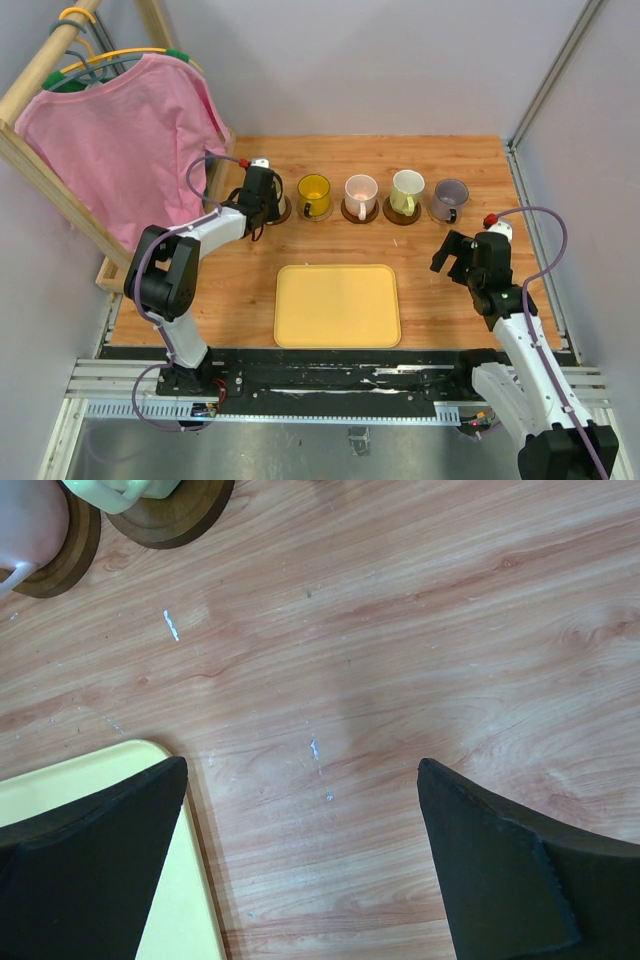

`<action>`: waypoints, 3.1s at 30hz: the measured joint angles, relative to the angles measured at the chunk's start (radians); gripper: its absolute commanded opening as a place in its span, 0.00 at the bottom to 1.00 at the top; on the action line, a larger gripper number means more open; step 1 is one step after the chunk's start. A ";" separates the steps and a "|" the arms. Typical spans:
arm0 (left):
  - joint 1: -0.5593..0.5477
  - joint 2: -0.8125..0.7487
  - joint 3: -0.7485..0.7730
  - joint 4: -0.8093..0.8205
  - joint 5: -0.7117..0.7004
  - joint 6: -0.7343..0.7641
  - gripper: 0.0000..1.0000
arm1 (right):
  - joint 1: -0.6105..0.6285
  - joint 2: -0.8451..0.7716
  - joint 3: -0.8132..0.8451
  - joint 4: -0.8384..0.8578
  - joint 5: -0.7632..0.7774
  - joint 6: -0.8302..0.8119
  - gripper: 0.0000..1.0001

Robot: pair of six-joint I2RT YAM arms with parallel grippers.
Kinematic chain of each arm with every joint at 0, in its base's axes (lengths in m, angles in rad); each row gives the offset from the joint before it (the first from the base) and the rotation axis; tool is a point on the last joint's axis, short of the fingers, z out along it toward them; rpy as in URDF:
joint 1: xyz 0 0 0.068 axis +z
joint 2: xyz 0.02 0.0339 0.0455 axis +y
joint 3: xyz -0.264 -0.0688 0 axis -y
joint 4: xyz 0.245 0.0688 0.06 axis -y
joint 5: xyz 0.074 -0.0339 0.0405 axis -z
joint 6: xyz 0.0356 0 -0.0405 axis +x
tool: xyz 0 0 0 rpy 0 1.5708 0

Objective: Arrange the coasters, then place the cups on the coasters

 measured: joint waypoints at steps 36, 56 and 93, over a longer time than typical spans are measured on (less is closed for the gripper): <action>0.000 -0.106 -0.104 -0.010 -0.043 0.002 0.45 | 0.000 -0.013 0.000 0.000 -0.032 0.014 0.99; 0.003 -0.551 -0.205 -0.092 0.018 -0.056 1.00 | -0.016 -0.047 0.051 -0.032 0.180 -0.020 0.98; 0.003 -1.165 -0.483 -0.472 -0.266 -0.357 1.00 | -0.057 -0.359 0.027 -0.171 0.412 0.042 0.98</action>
